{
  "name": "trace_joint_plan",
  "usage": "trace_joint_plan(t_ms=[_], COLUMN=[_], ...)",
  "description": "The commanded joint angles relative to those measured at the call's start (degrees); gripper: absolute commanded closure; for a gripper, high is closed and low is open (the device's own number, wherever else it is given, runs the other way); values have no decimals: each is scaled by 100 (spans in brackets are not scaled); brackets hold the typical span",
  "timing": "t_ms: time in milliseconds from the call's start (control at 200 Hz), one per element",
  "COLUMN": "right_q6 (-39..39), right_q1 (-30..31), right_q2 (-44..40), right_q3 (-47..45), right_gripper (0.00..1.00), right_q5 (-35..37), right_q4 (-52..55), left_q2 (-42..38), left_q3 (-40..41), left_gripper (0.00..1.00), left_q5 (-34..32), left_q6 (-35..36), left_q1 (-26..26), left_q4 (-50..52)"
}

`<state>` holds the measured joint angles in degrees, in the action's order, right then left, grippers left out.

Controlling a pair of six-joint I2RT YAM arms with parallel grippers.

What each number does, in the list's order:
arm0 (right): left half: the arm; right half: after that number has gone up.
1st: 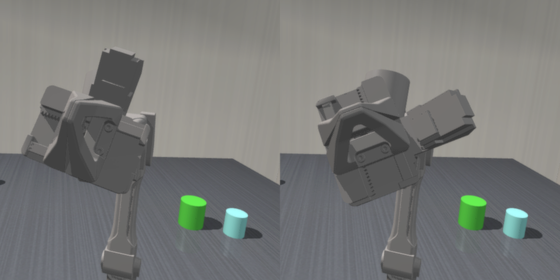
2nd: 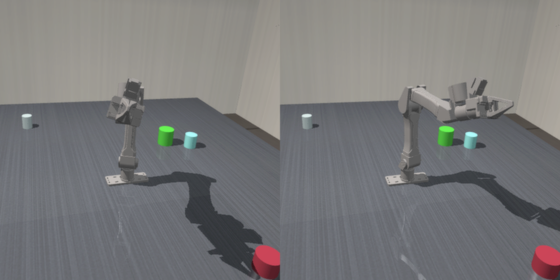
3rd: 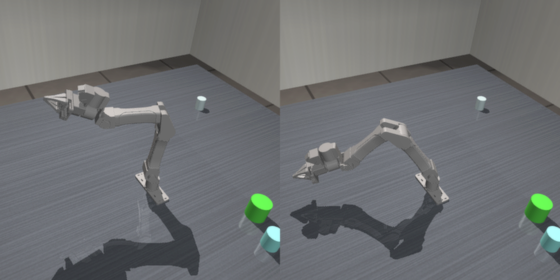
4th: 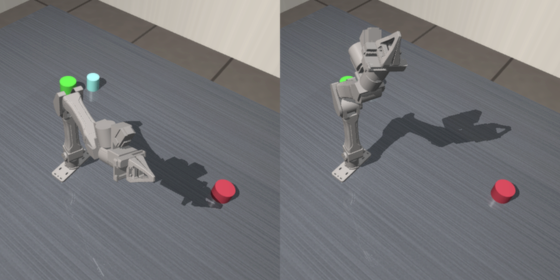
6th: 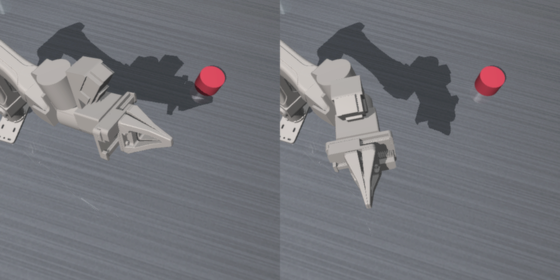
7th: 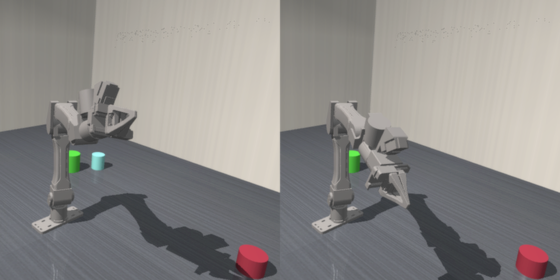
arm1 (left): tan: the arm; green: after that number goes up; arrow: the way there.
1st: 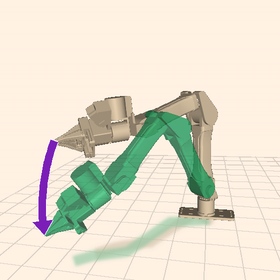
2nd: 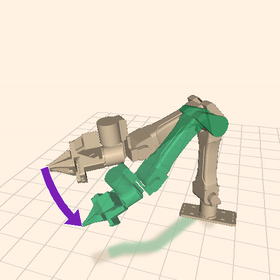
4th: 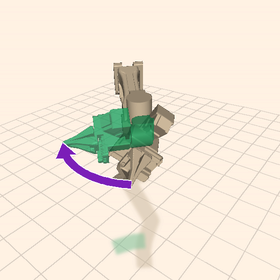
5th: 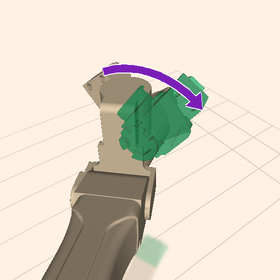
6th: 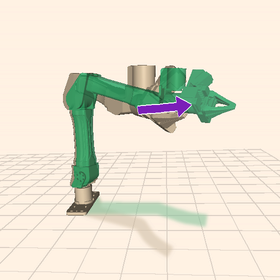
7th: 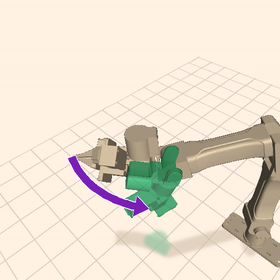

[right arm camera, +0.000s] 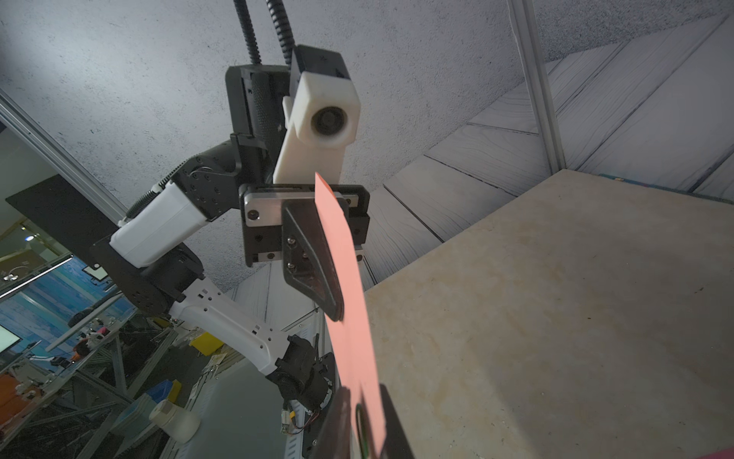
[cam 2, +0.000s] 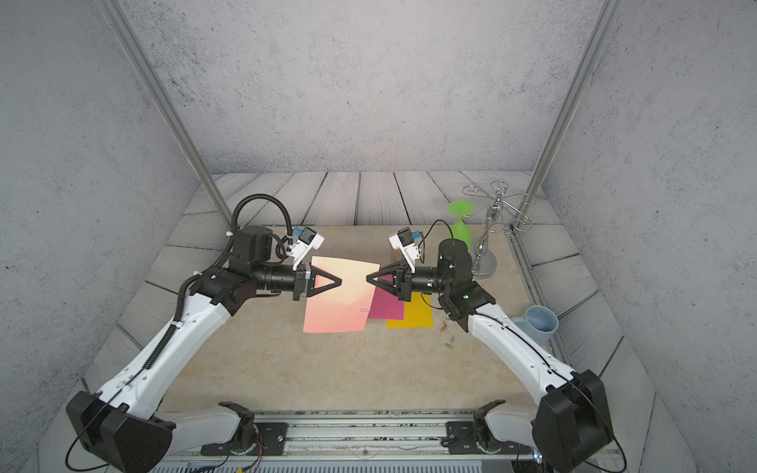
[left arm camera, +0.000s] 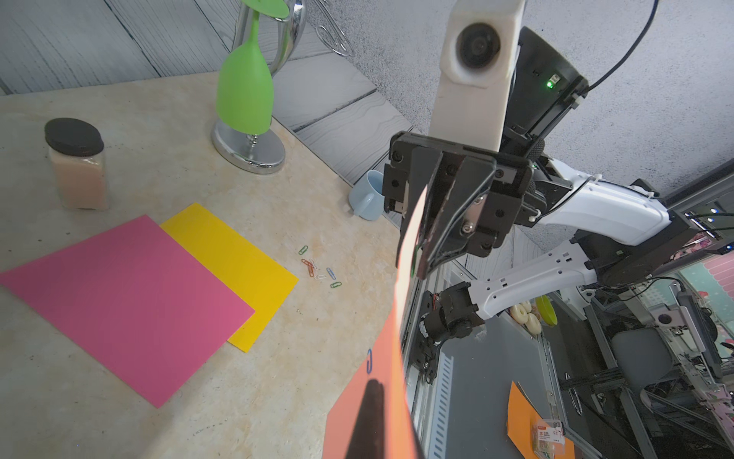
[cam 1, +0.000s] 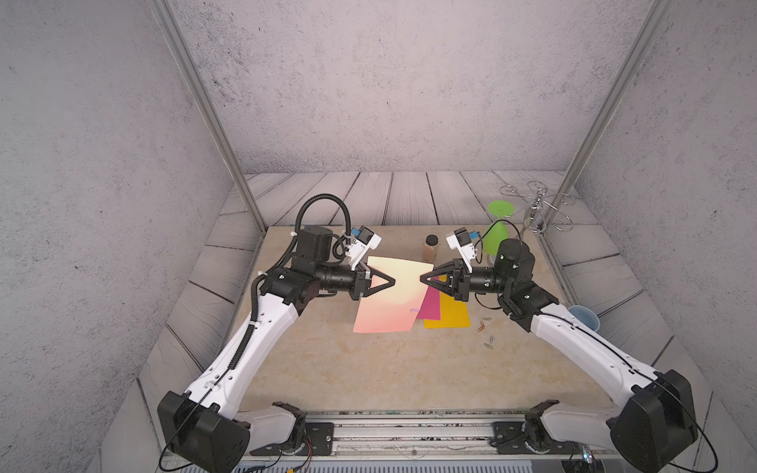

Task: Unclip the paperclips from the documents
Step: Remove the paper clip from the document.

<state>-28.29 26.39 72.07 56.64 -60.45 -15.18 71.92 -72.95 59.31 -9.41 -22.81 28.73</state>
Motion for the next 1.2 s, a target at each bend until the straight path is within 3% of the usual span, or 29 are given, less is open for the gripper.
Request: trace_joint_plan(t_ms=[0,1196], right_q6=[-10,211], right_q1=[-20,-147], right_q2=[-176,-213], right_q3=[22,22], right_gripper=[89,93], right_q5=[-134,-37], right_q4=[-78,231], left_q2=[-107,-123], left_q3=[33,59], left_gripper=[100,100], left_q5=[13,98], left_q6=[76,106], left_q1=[74,108], left_q4=[5,45])
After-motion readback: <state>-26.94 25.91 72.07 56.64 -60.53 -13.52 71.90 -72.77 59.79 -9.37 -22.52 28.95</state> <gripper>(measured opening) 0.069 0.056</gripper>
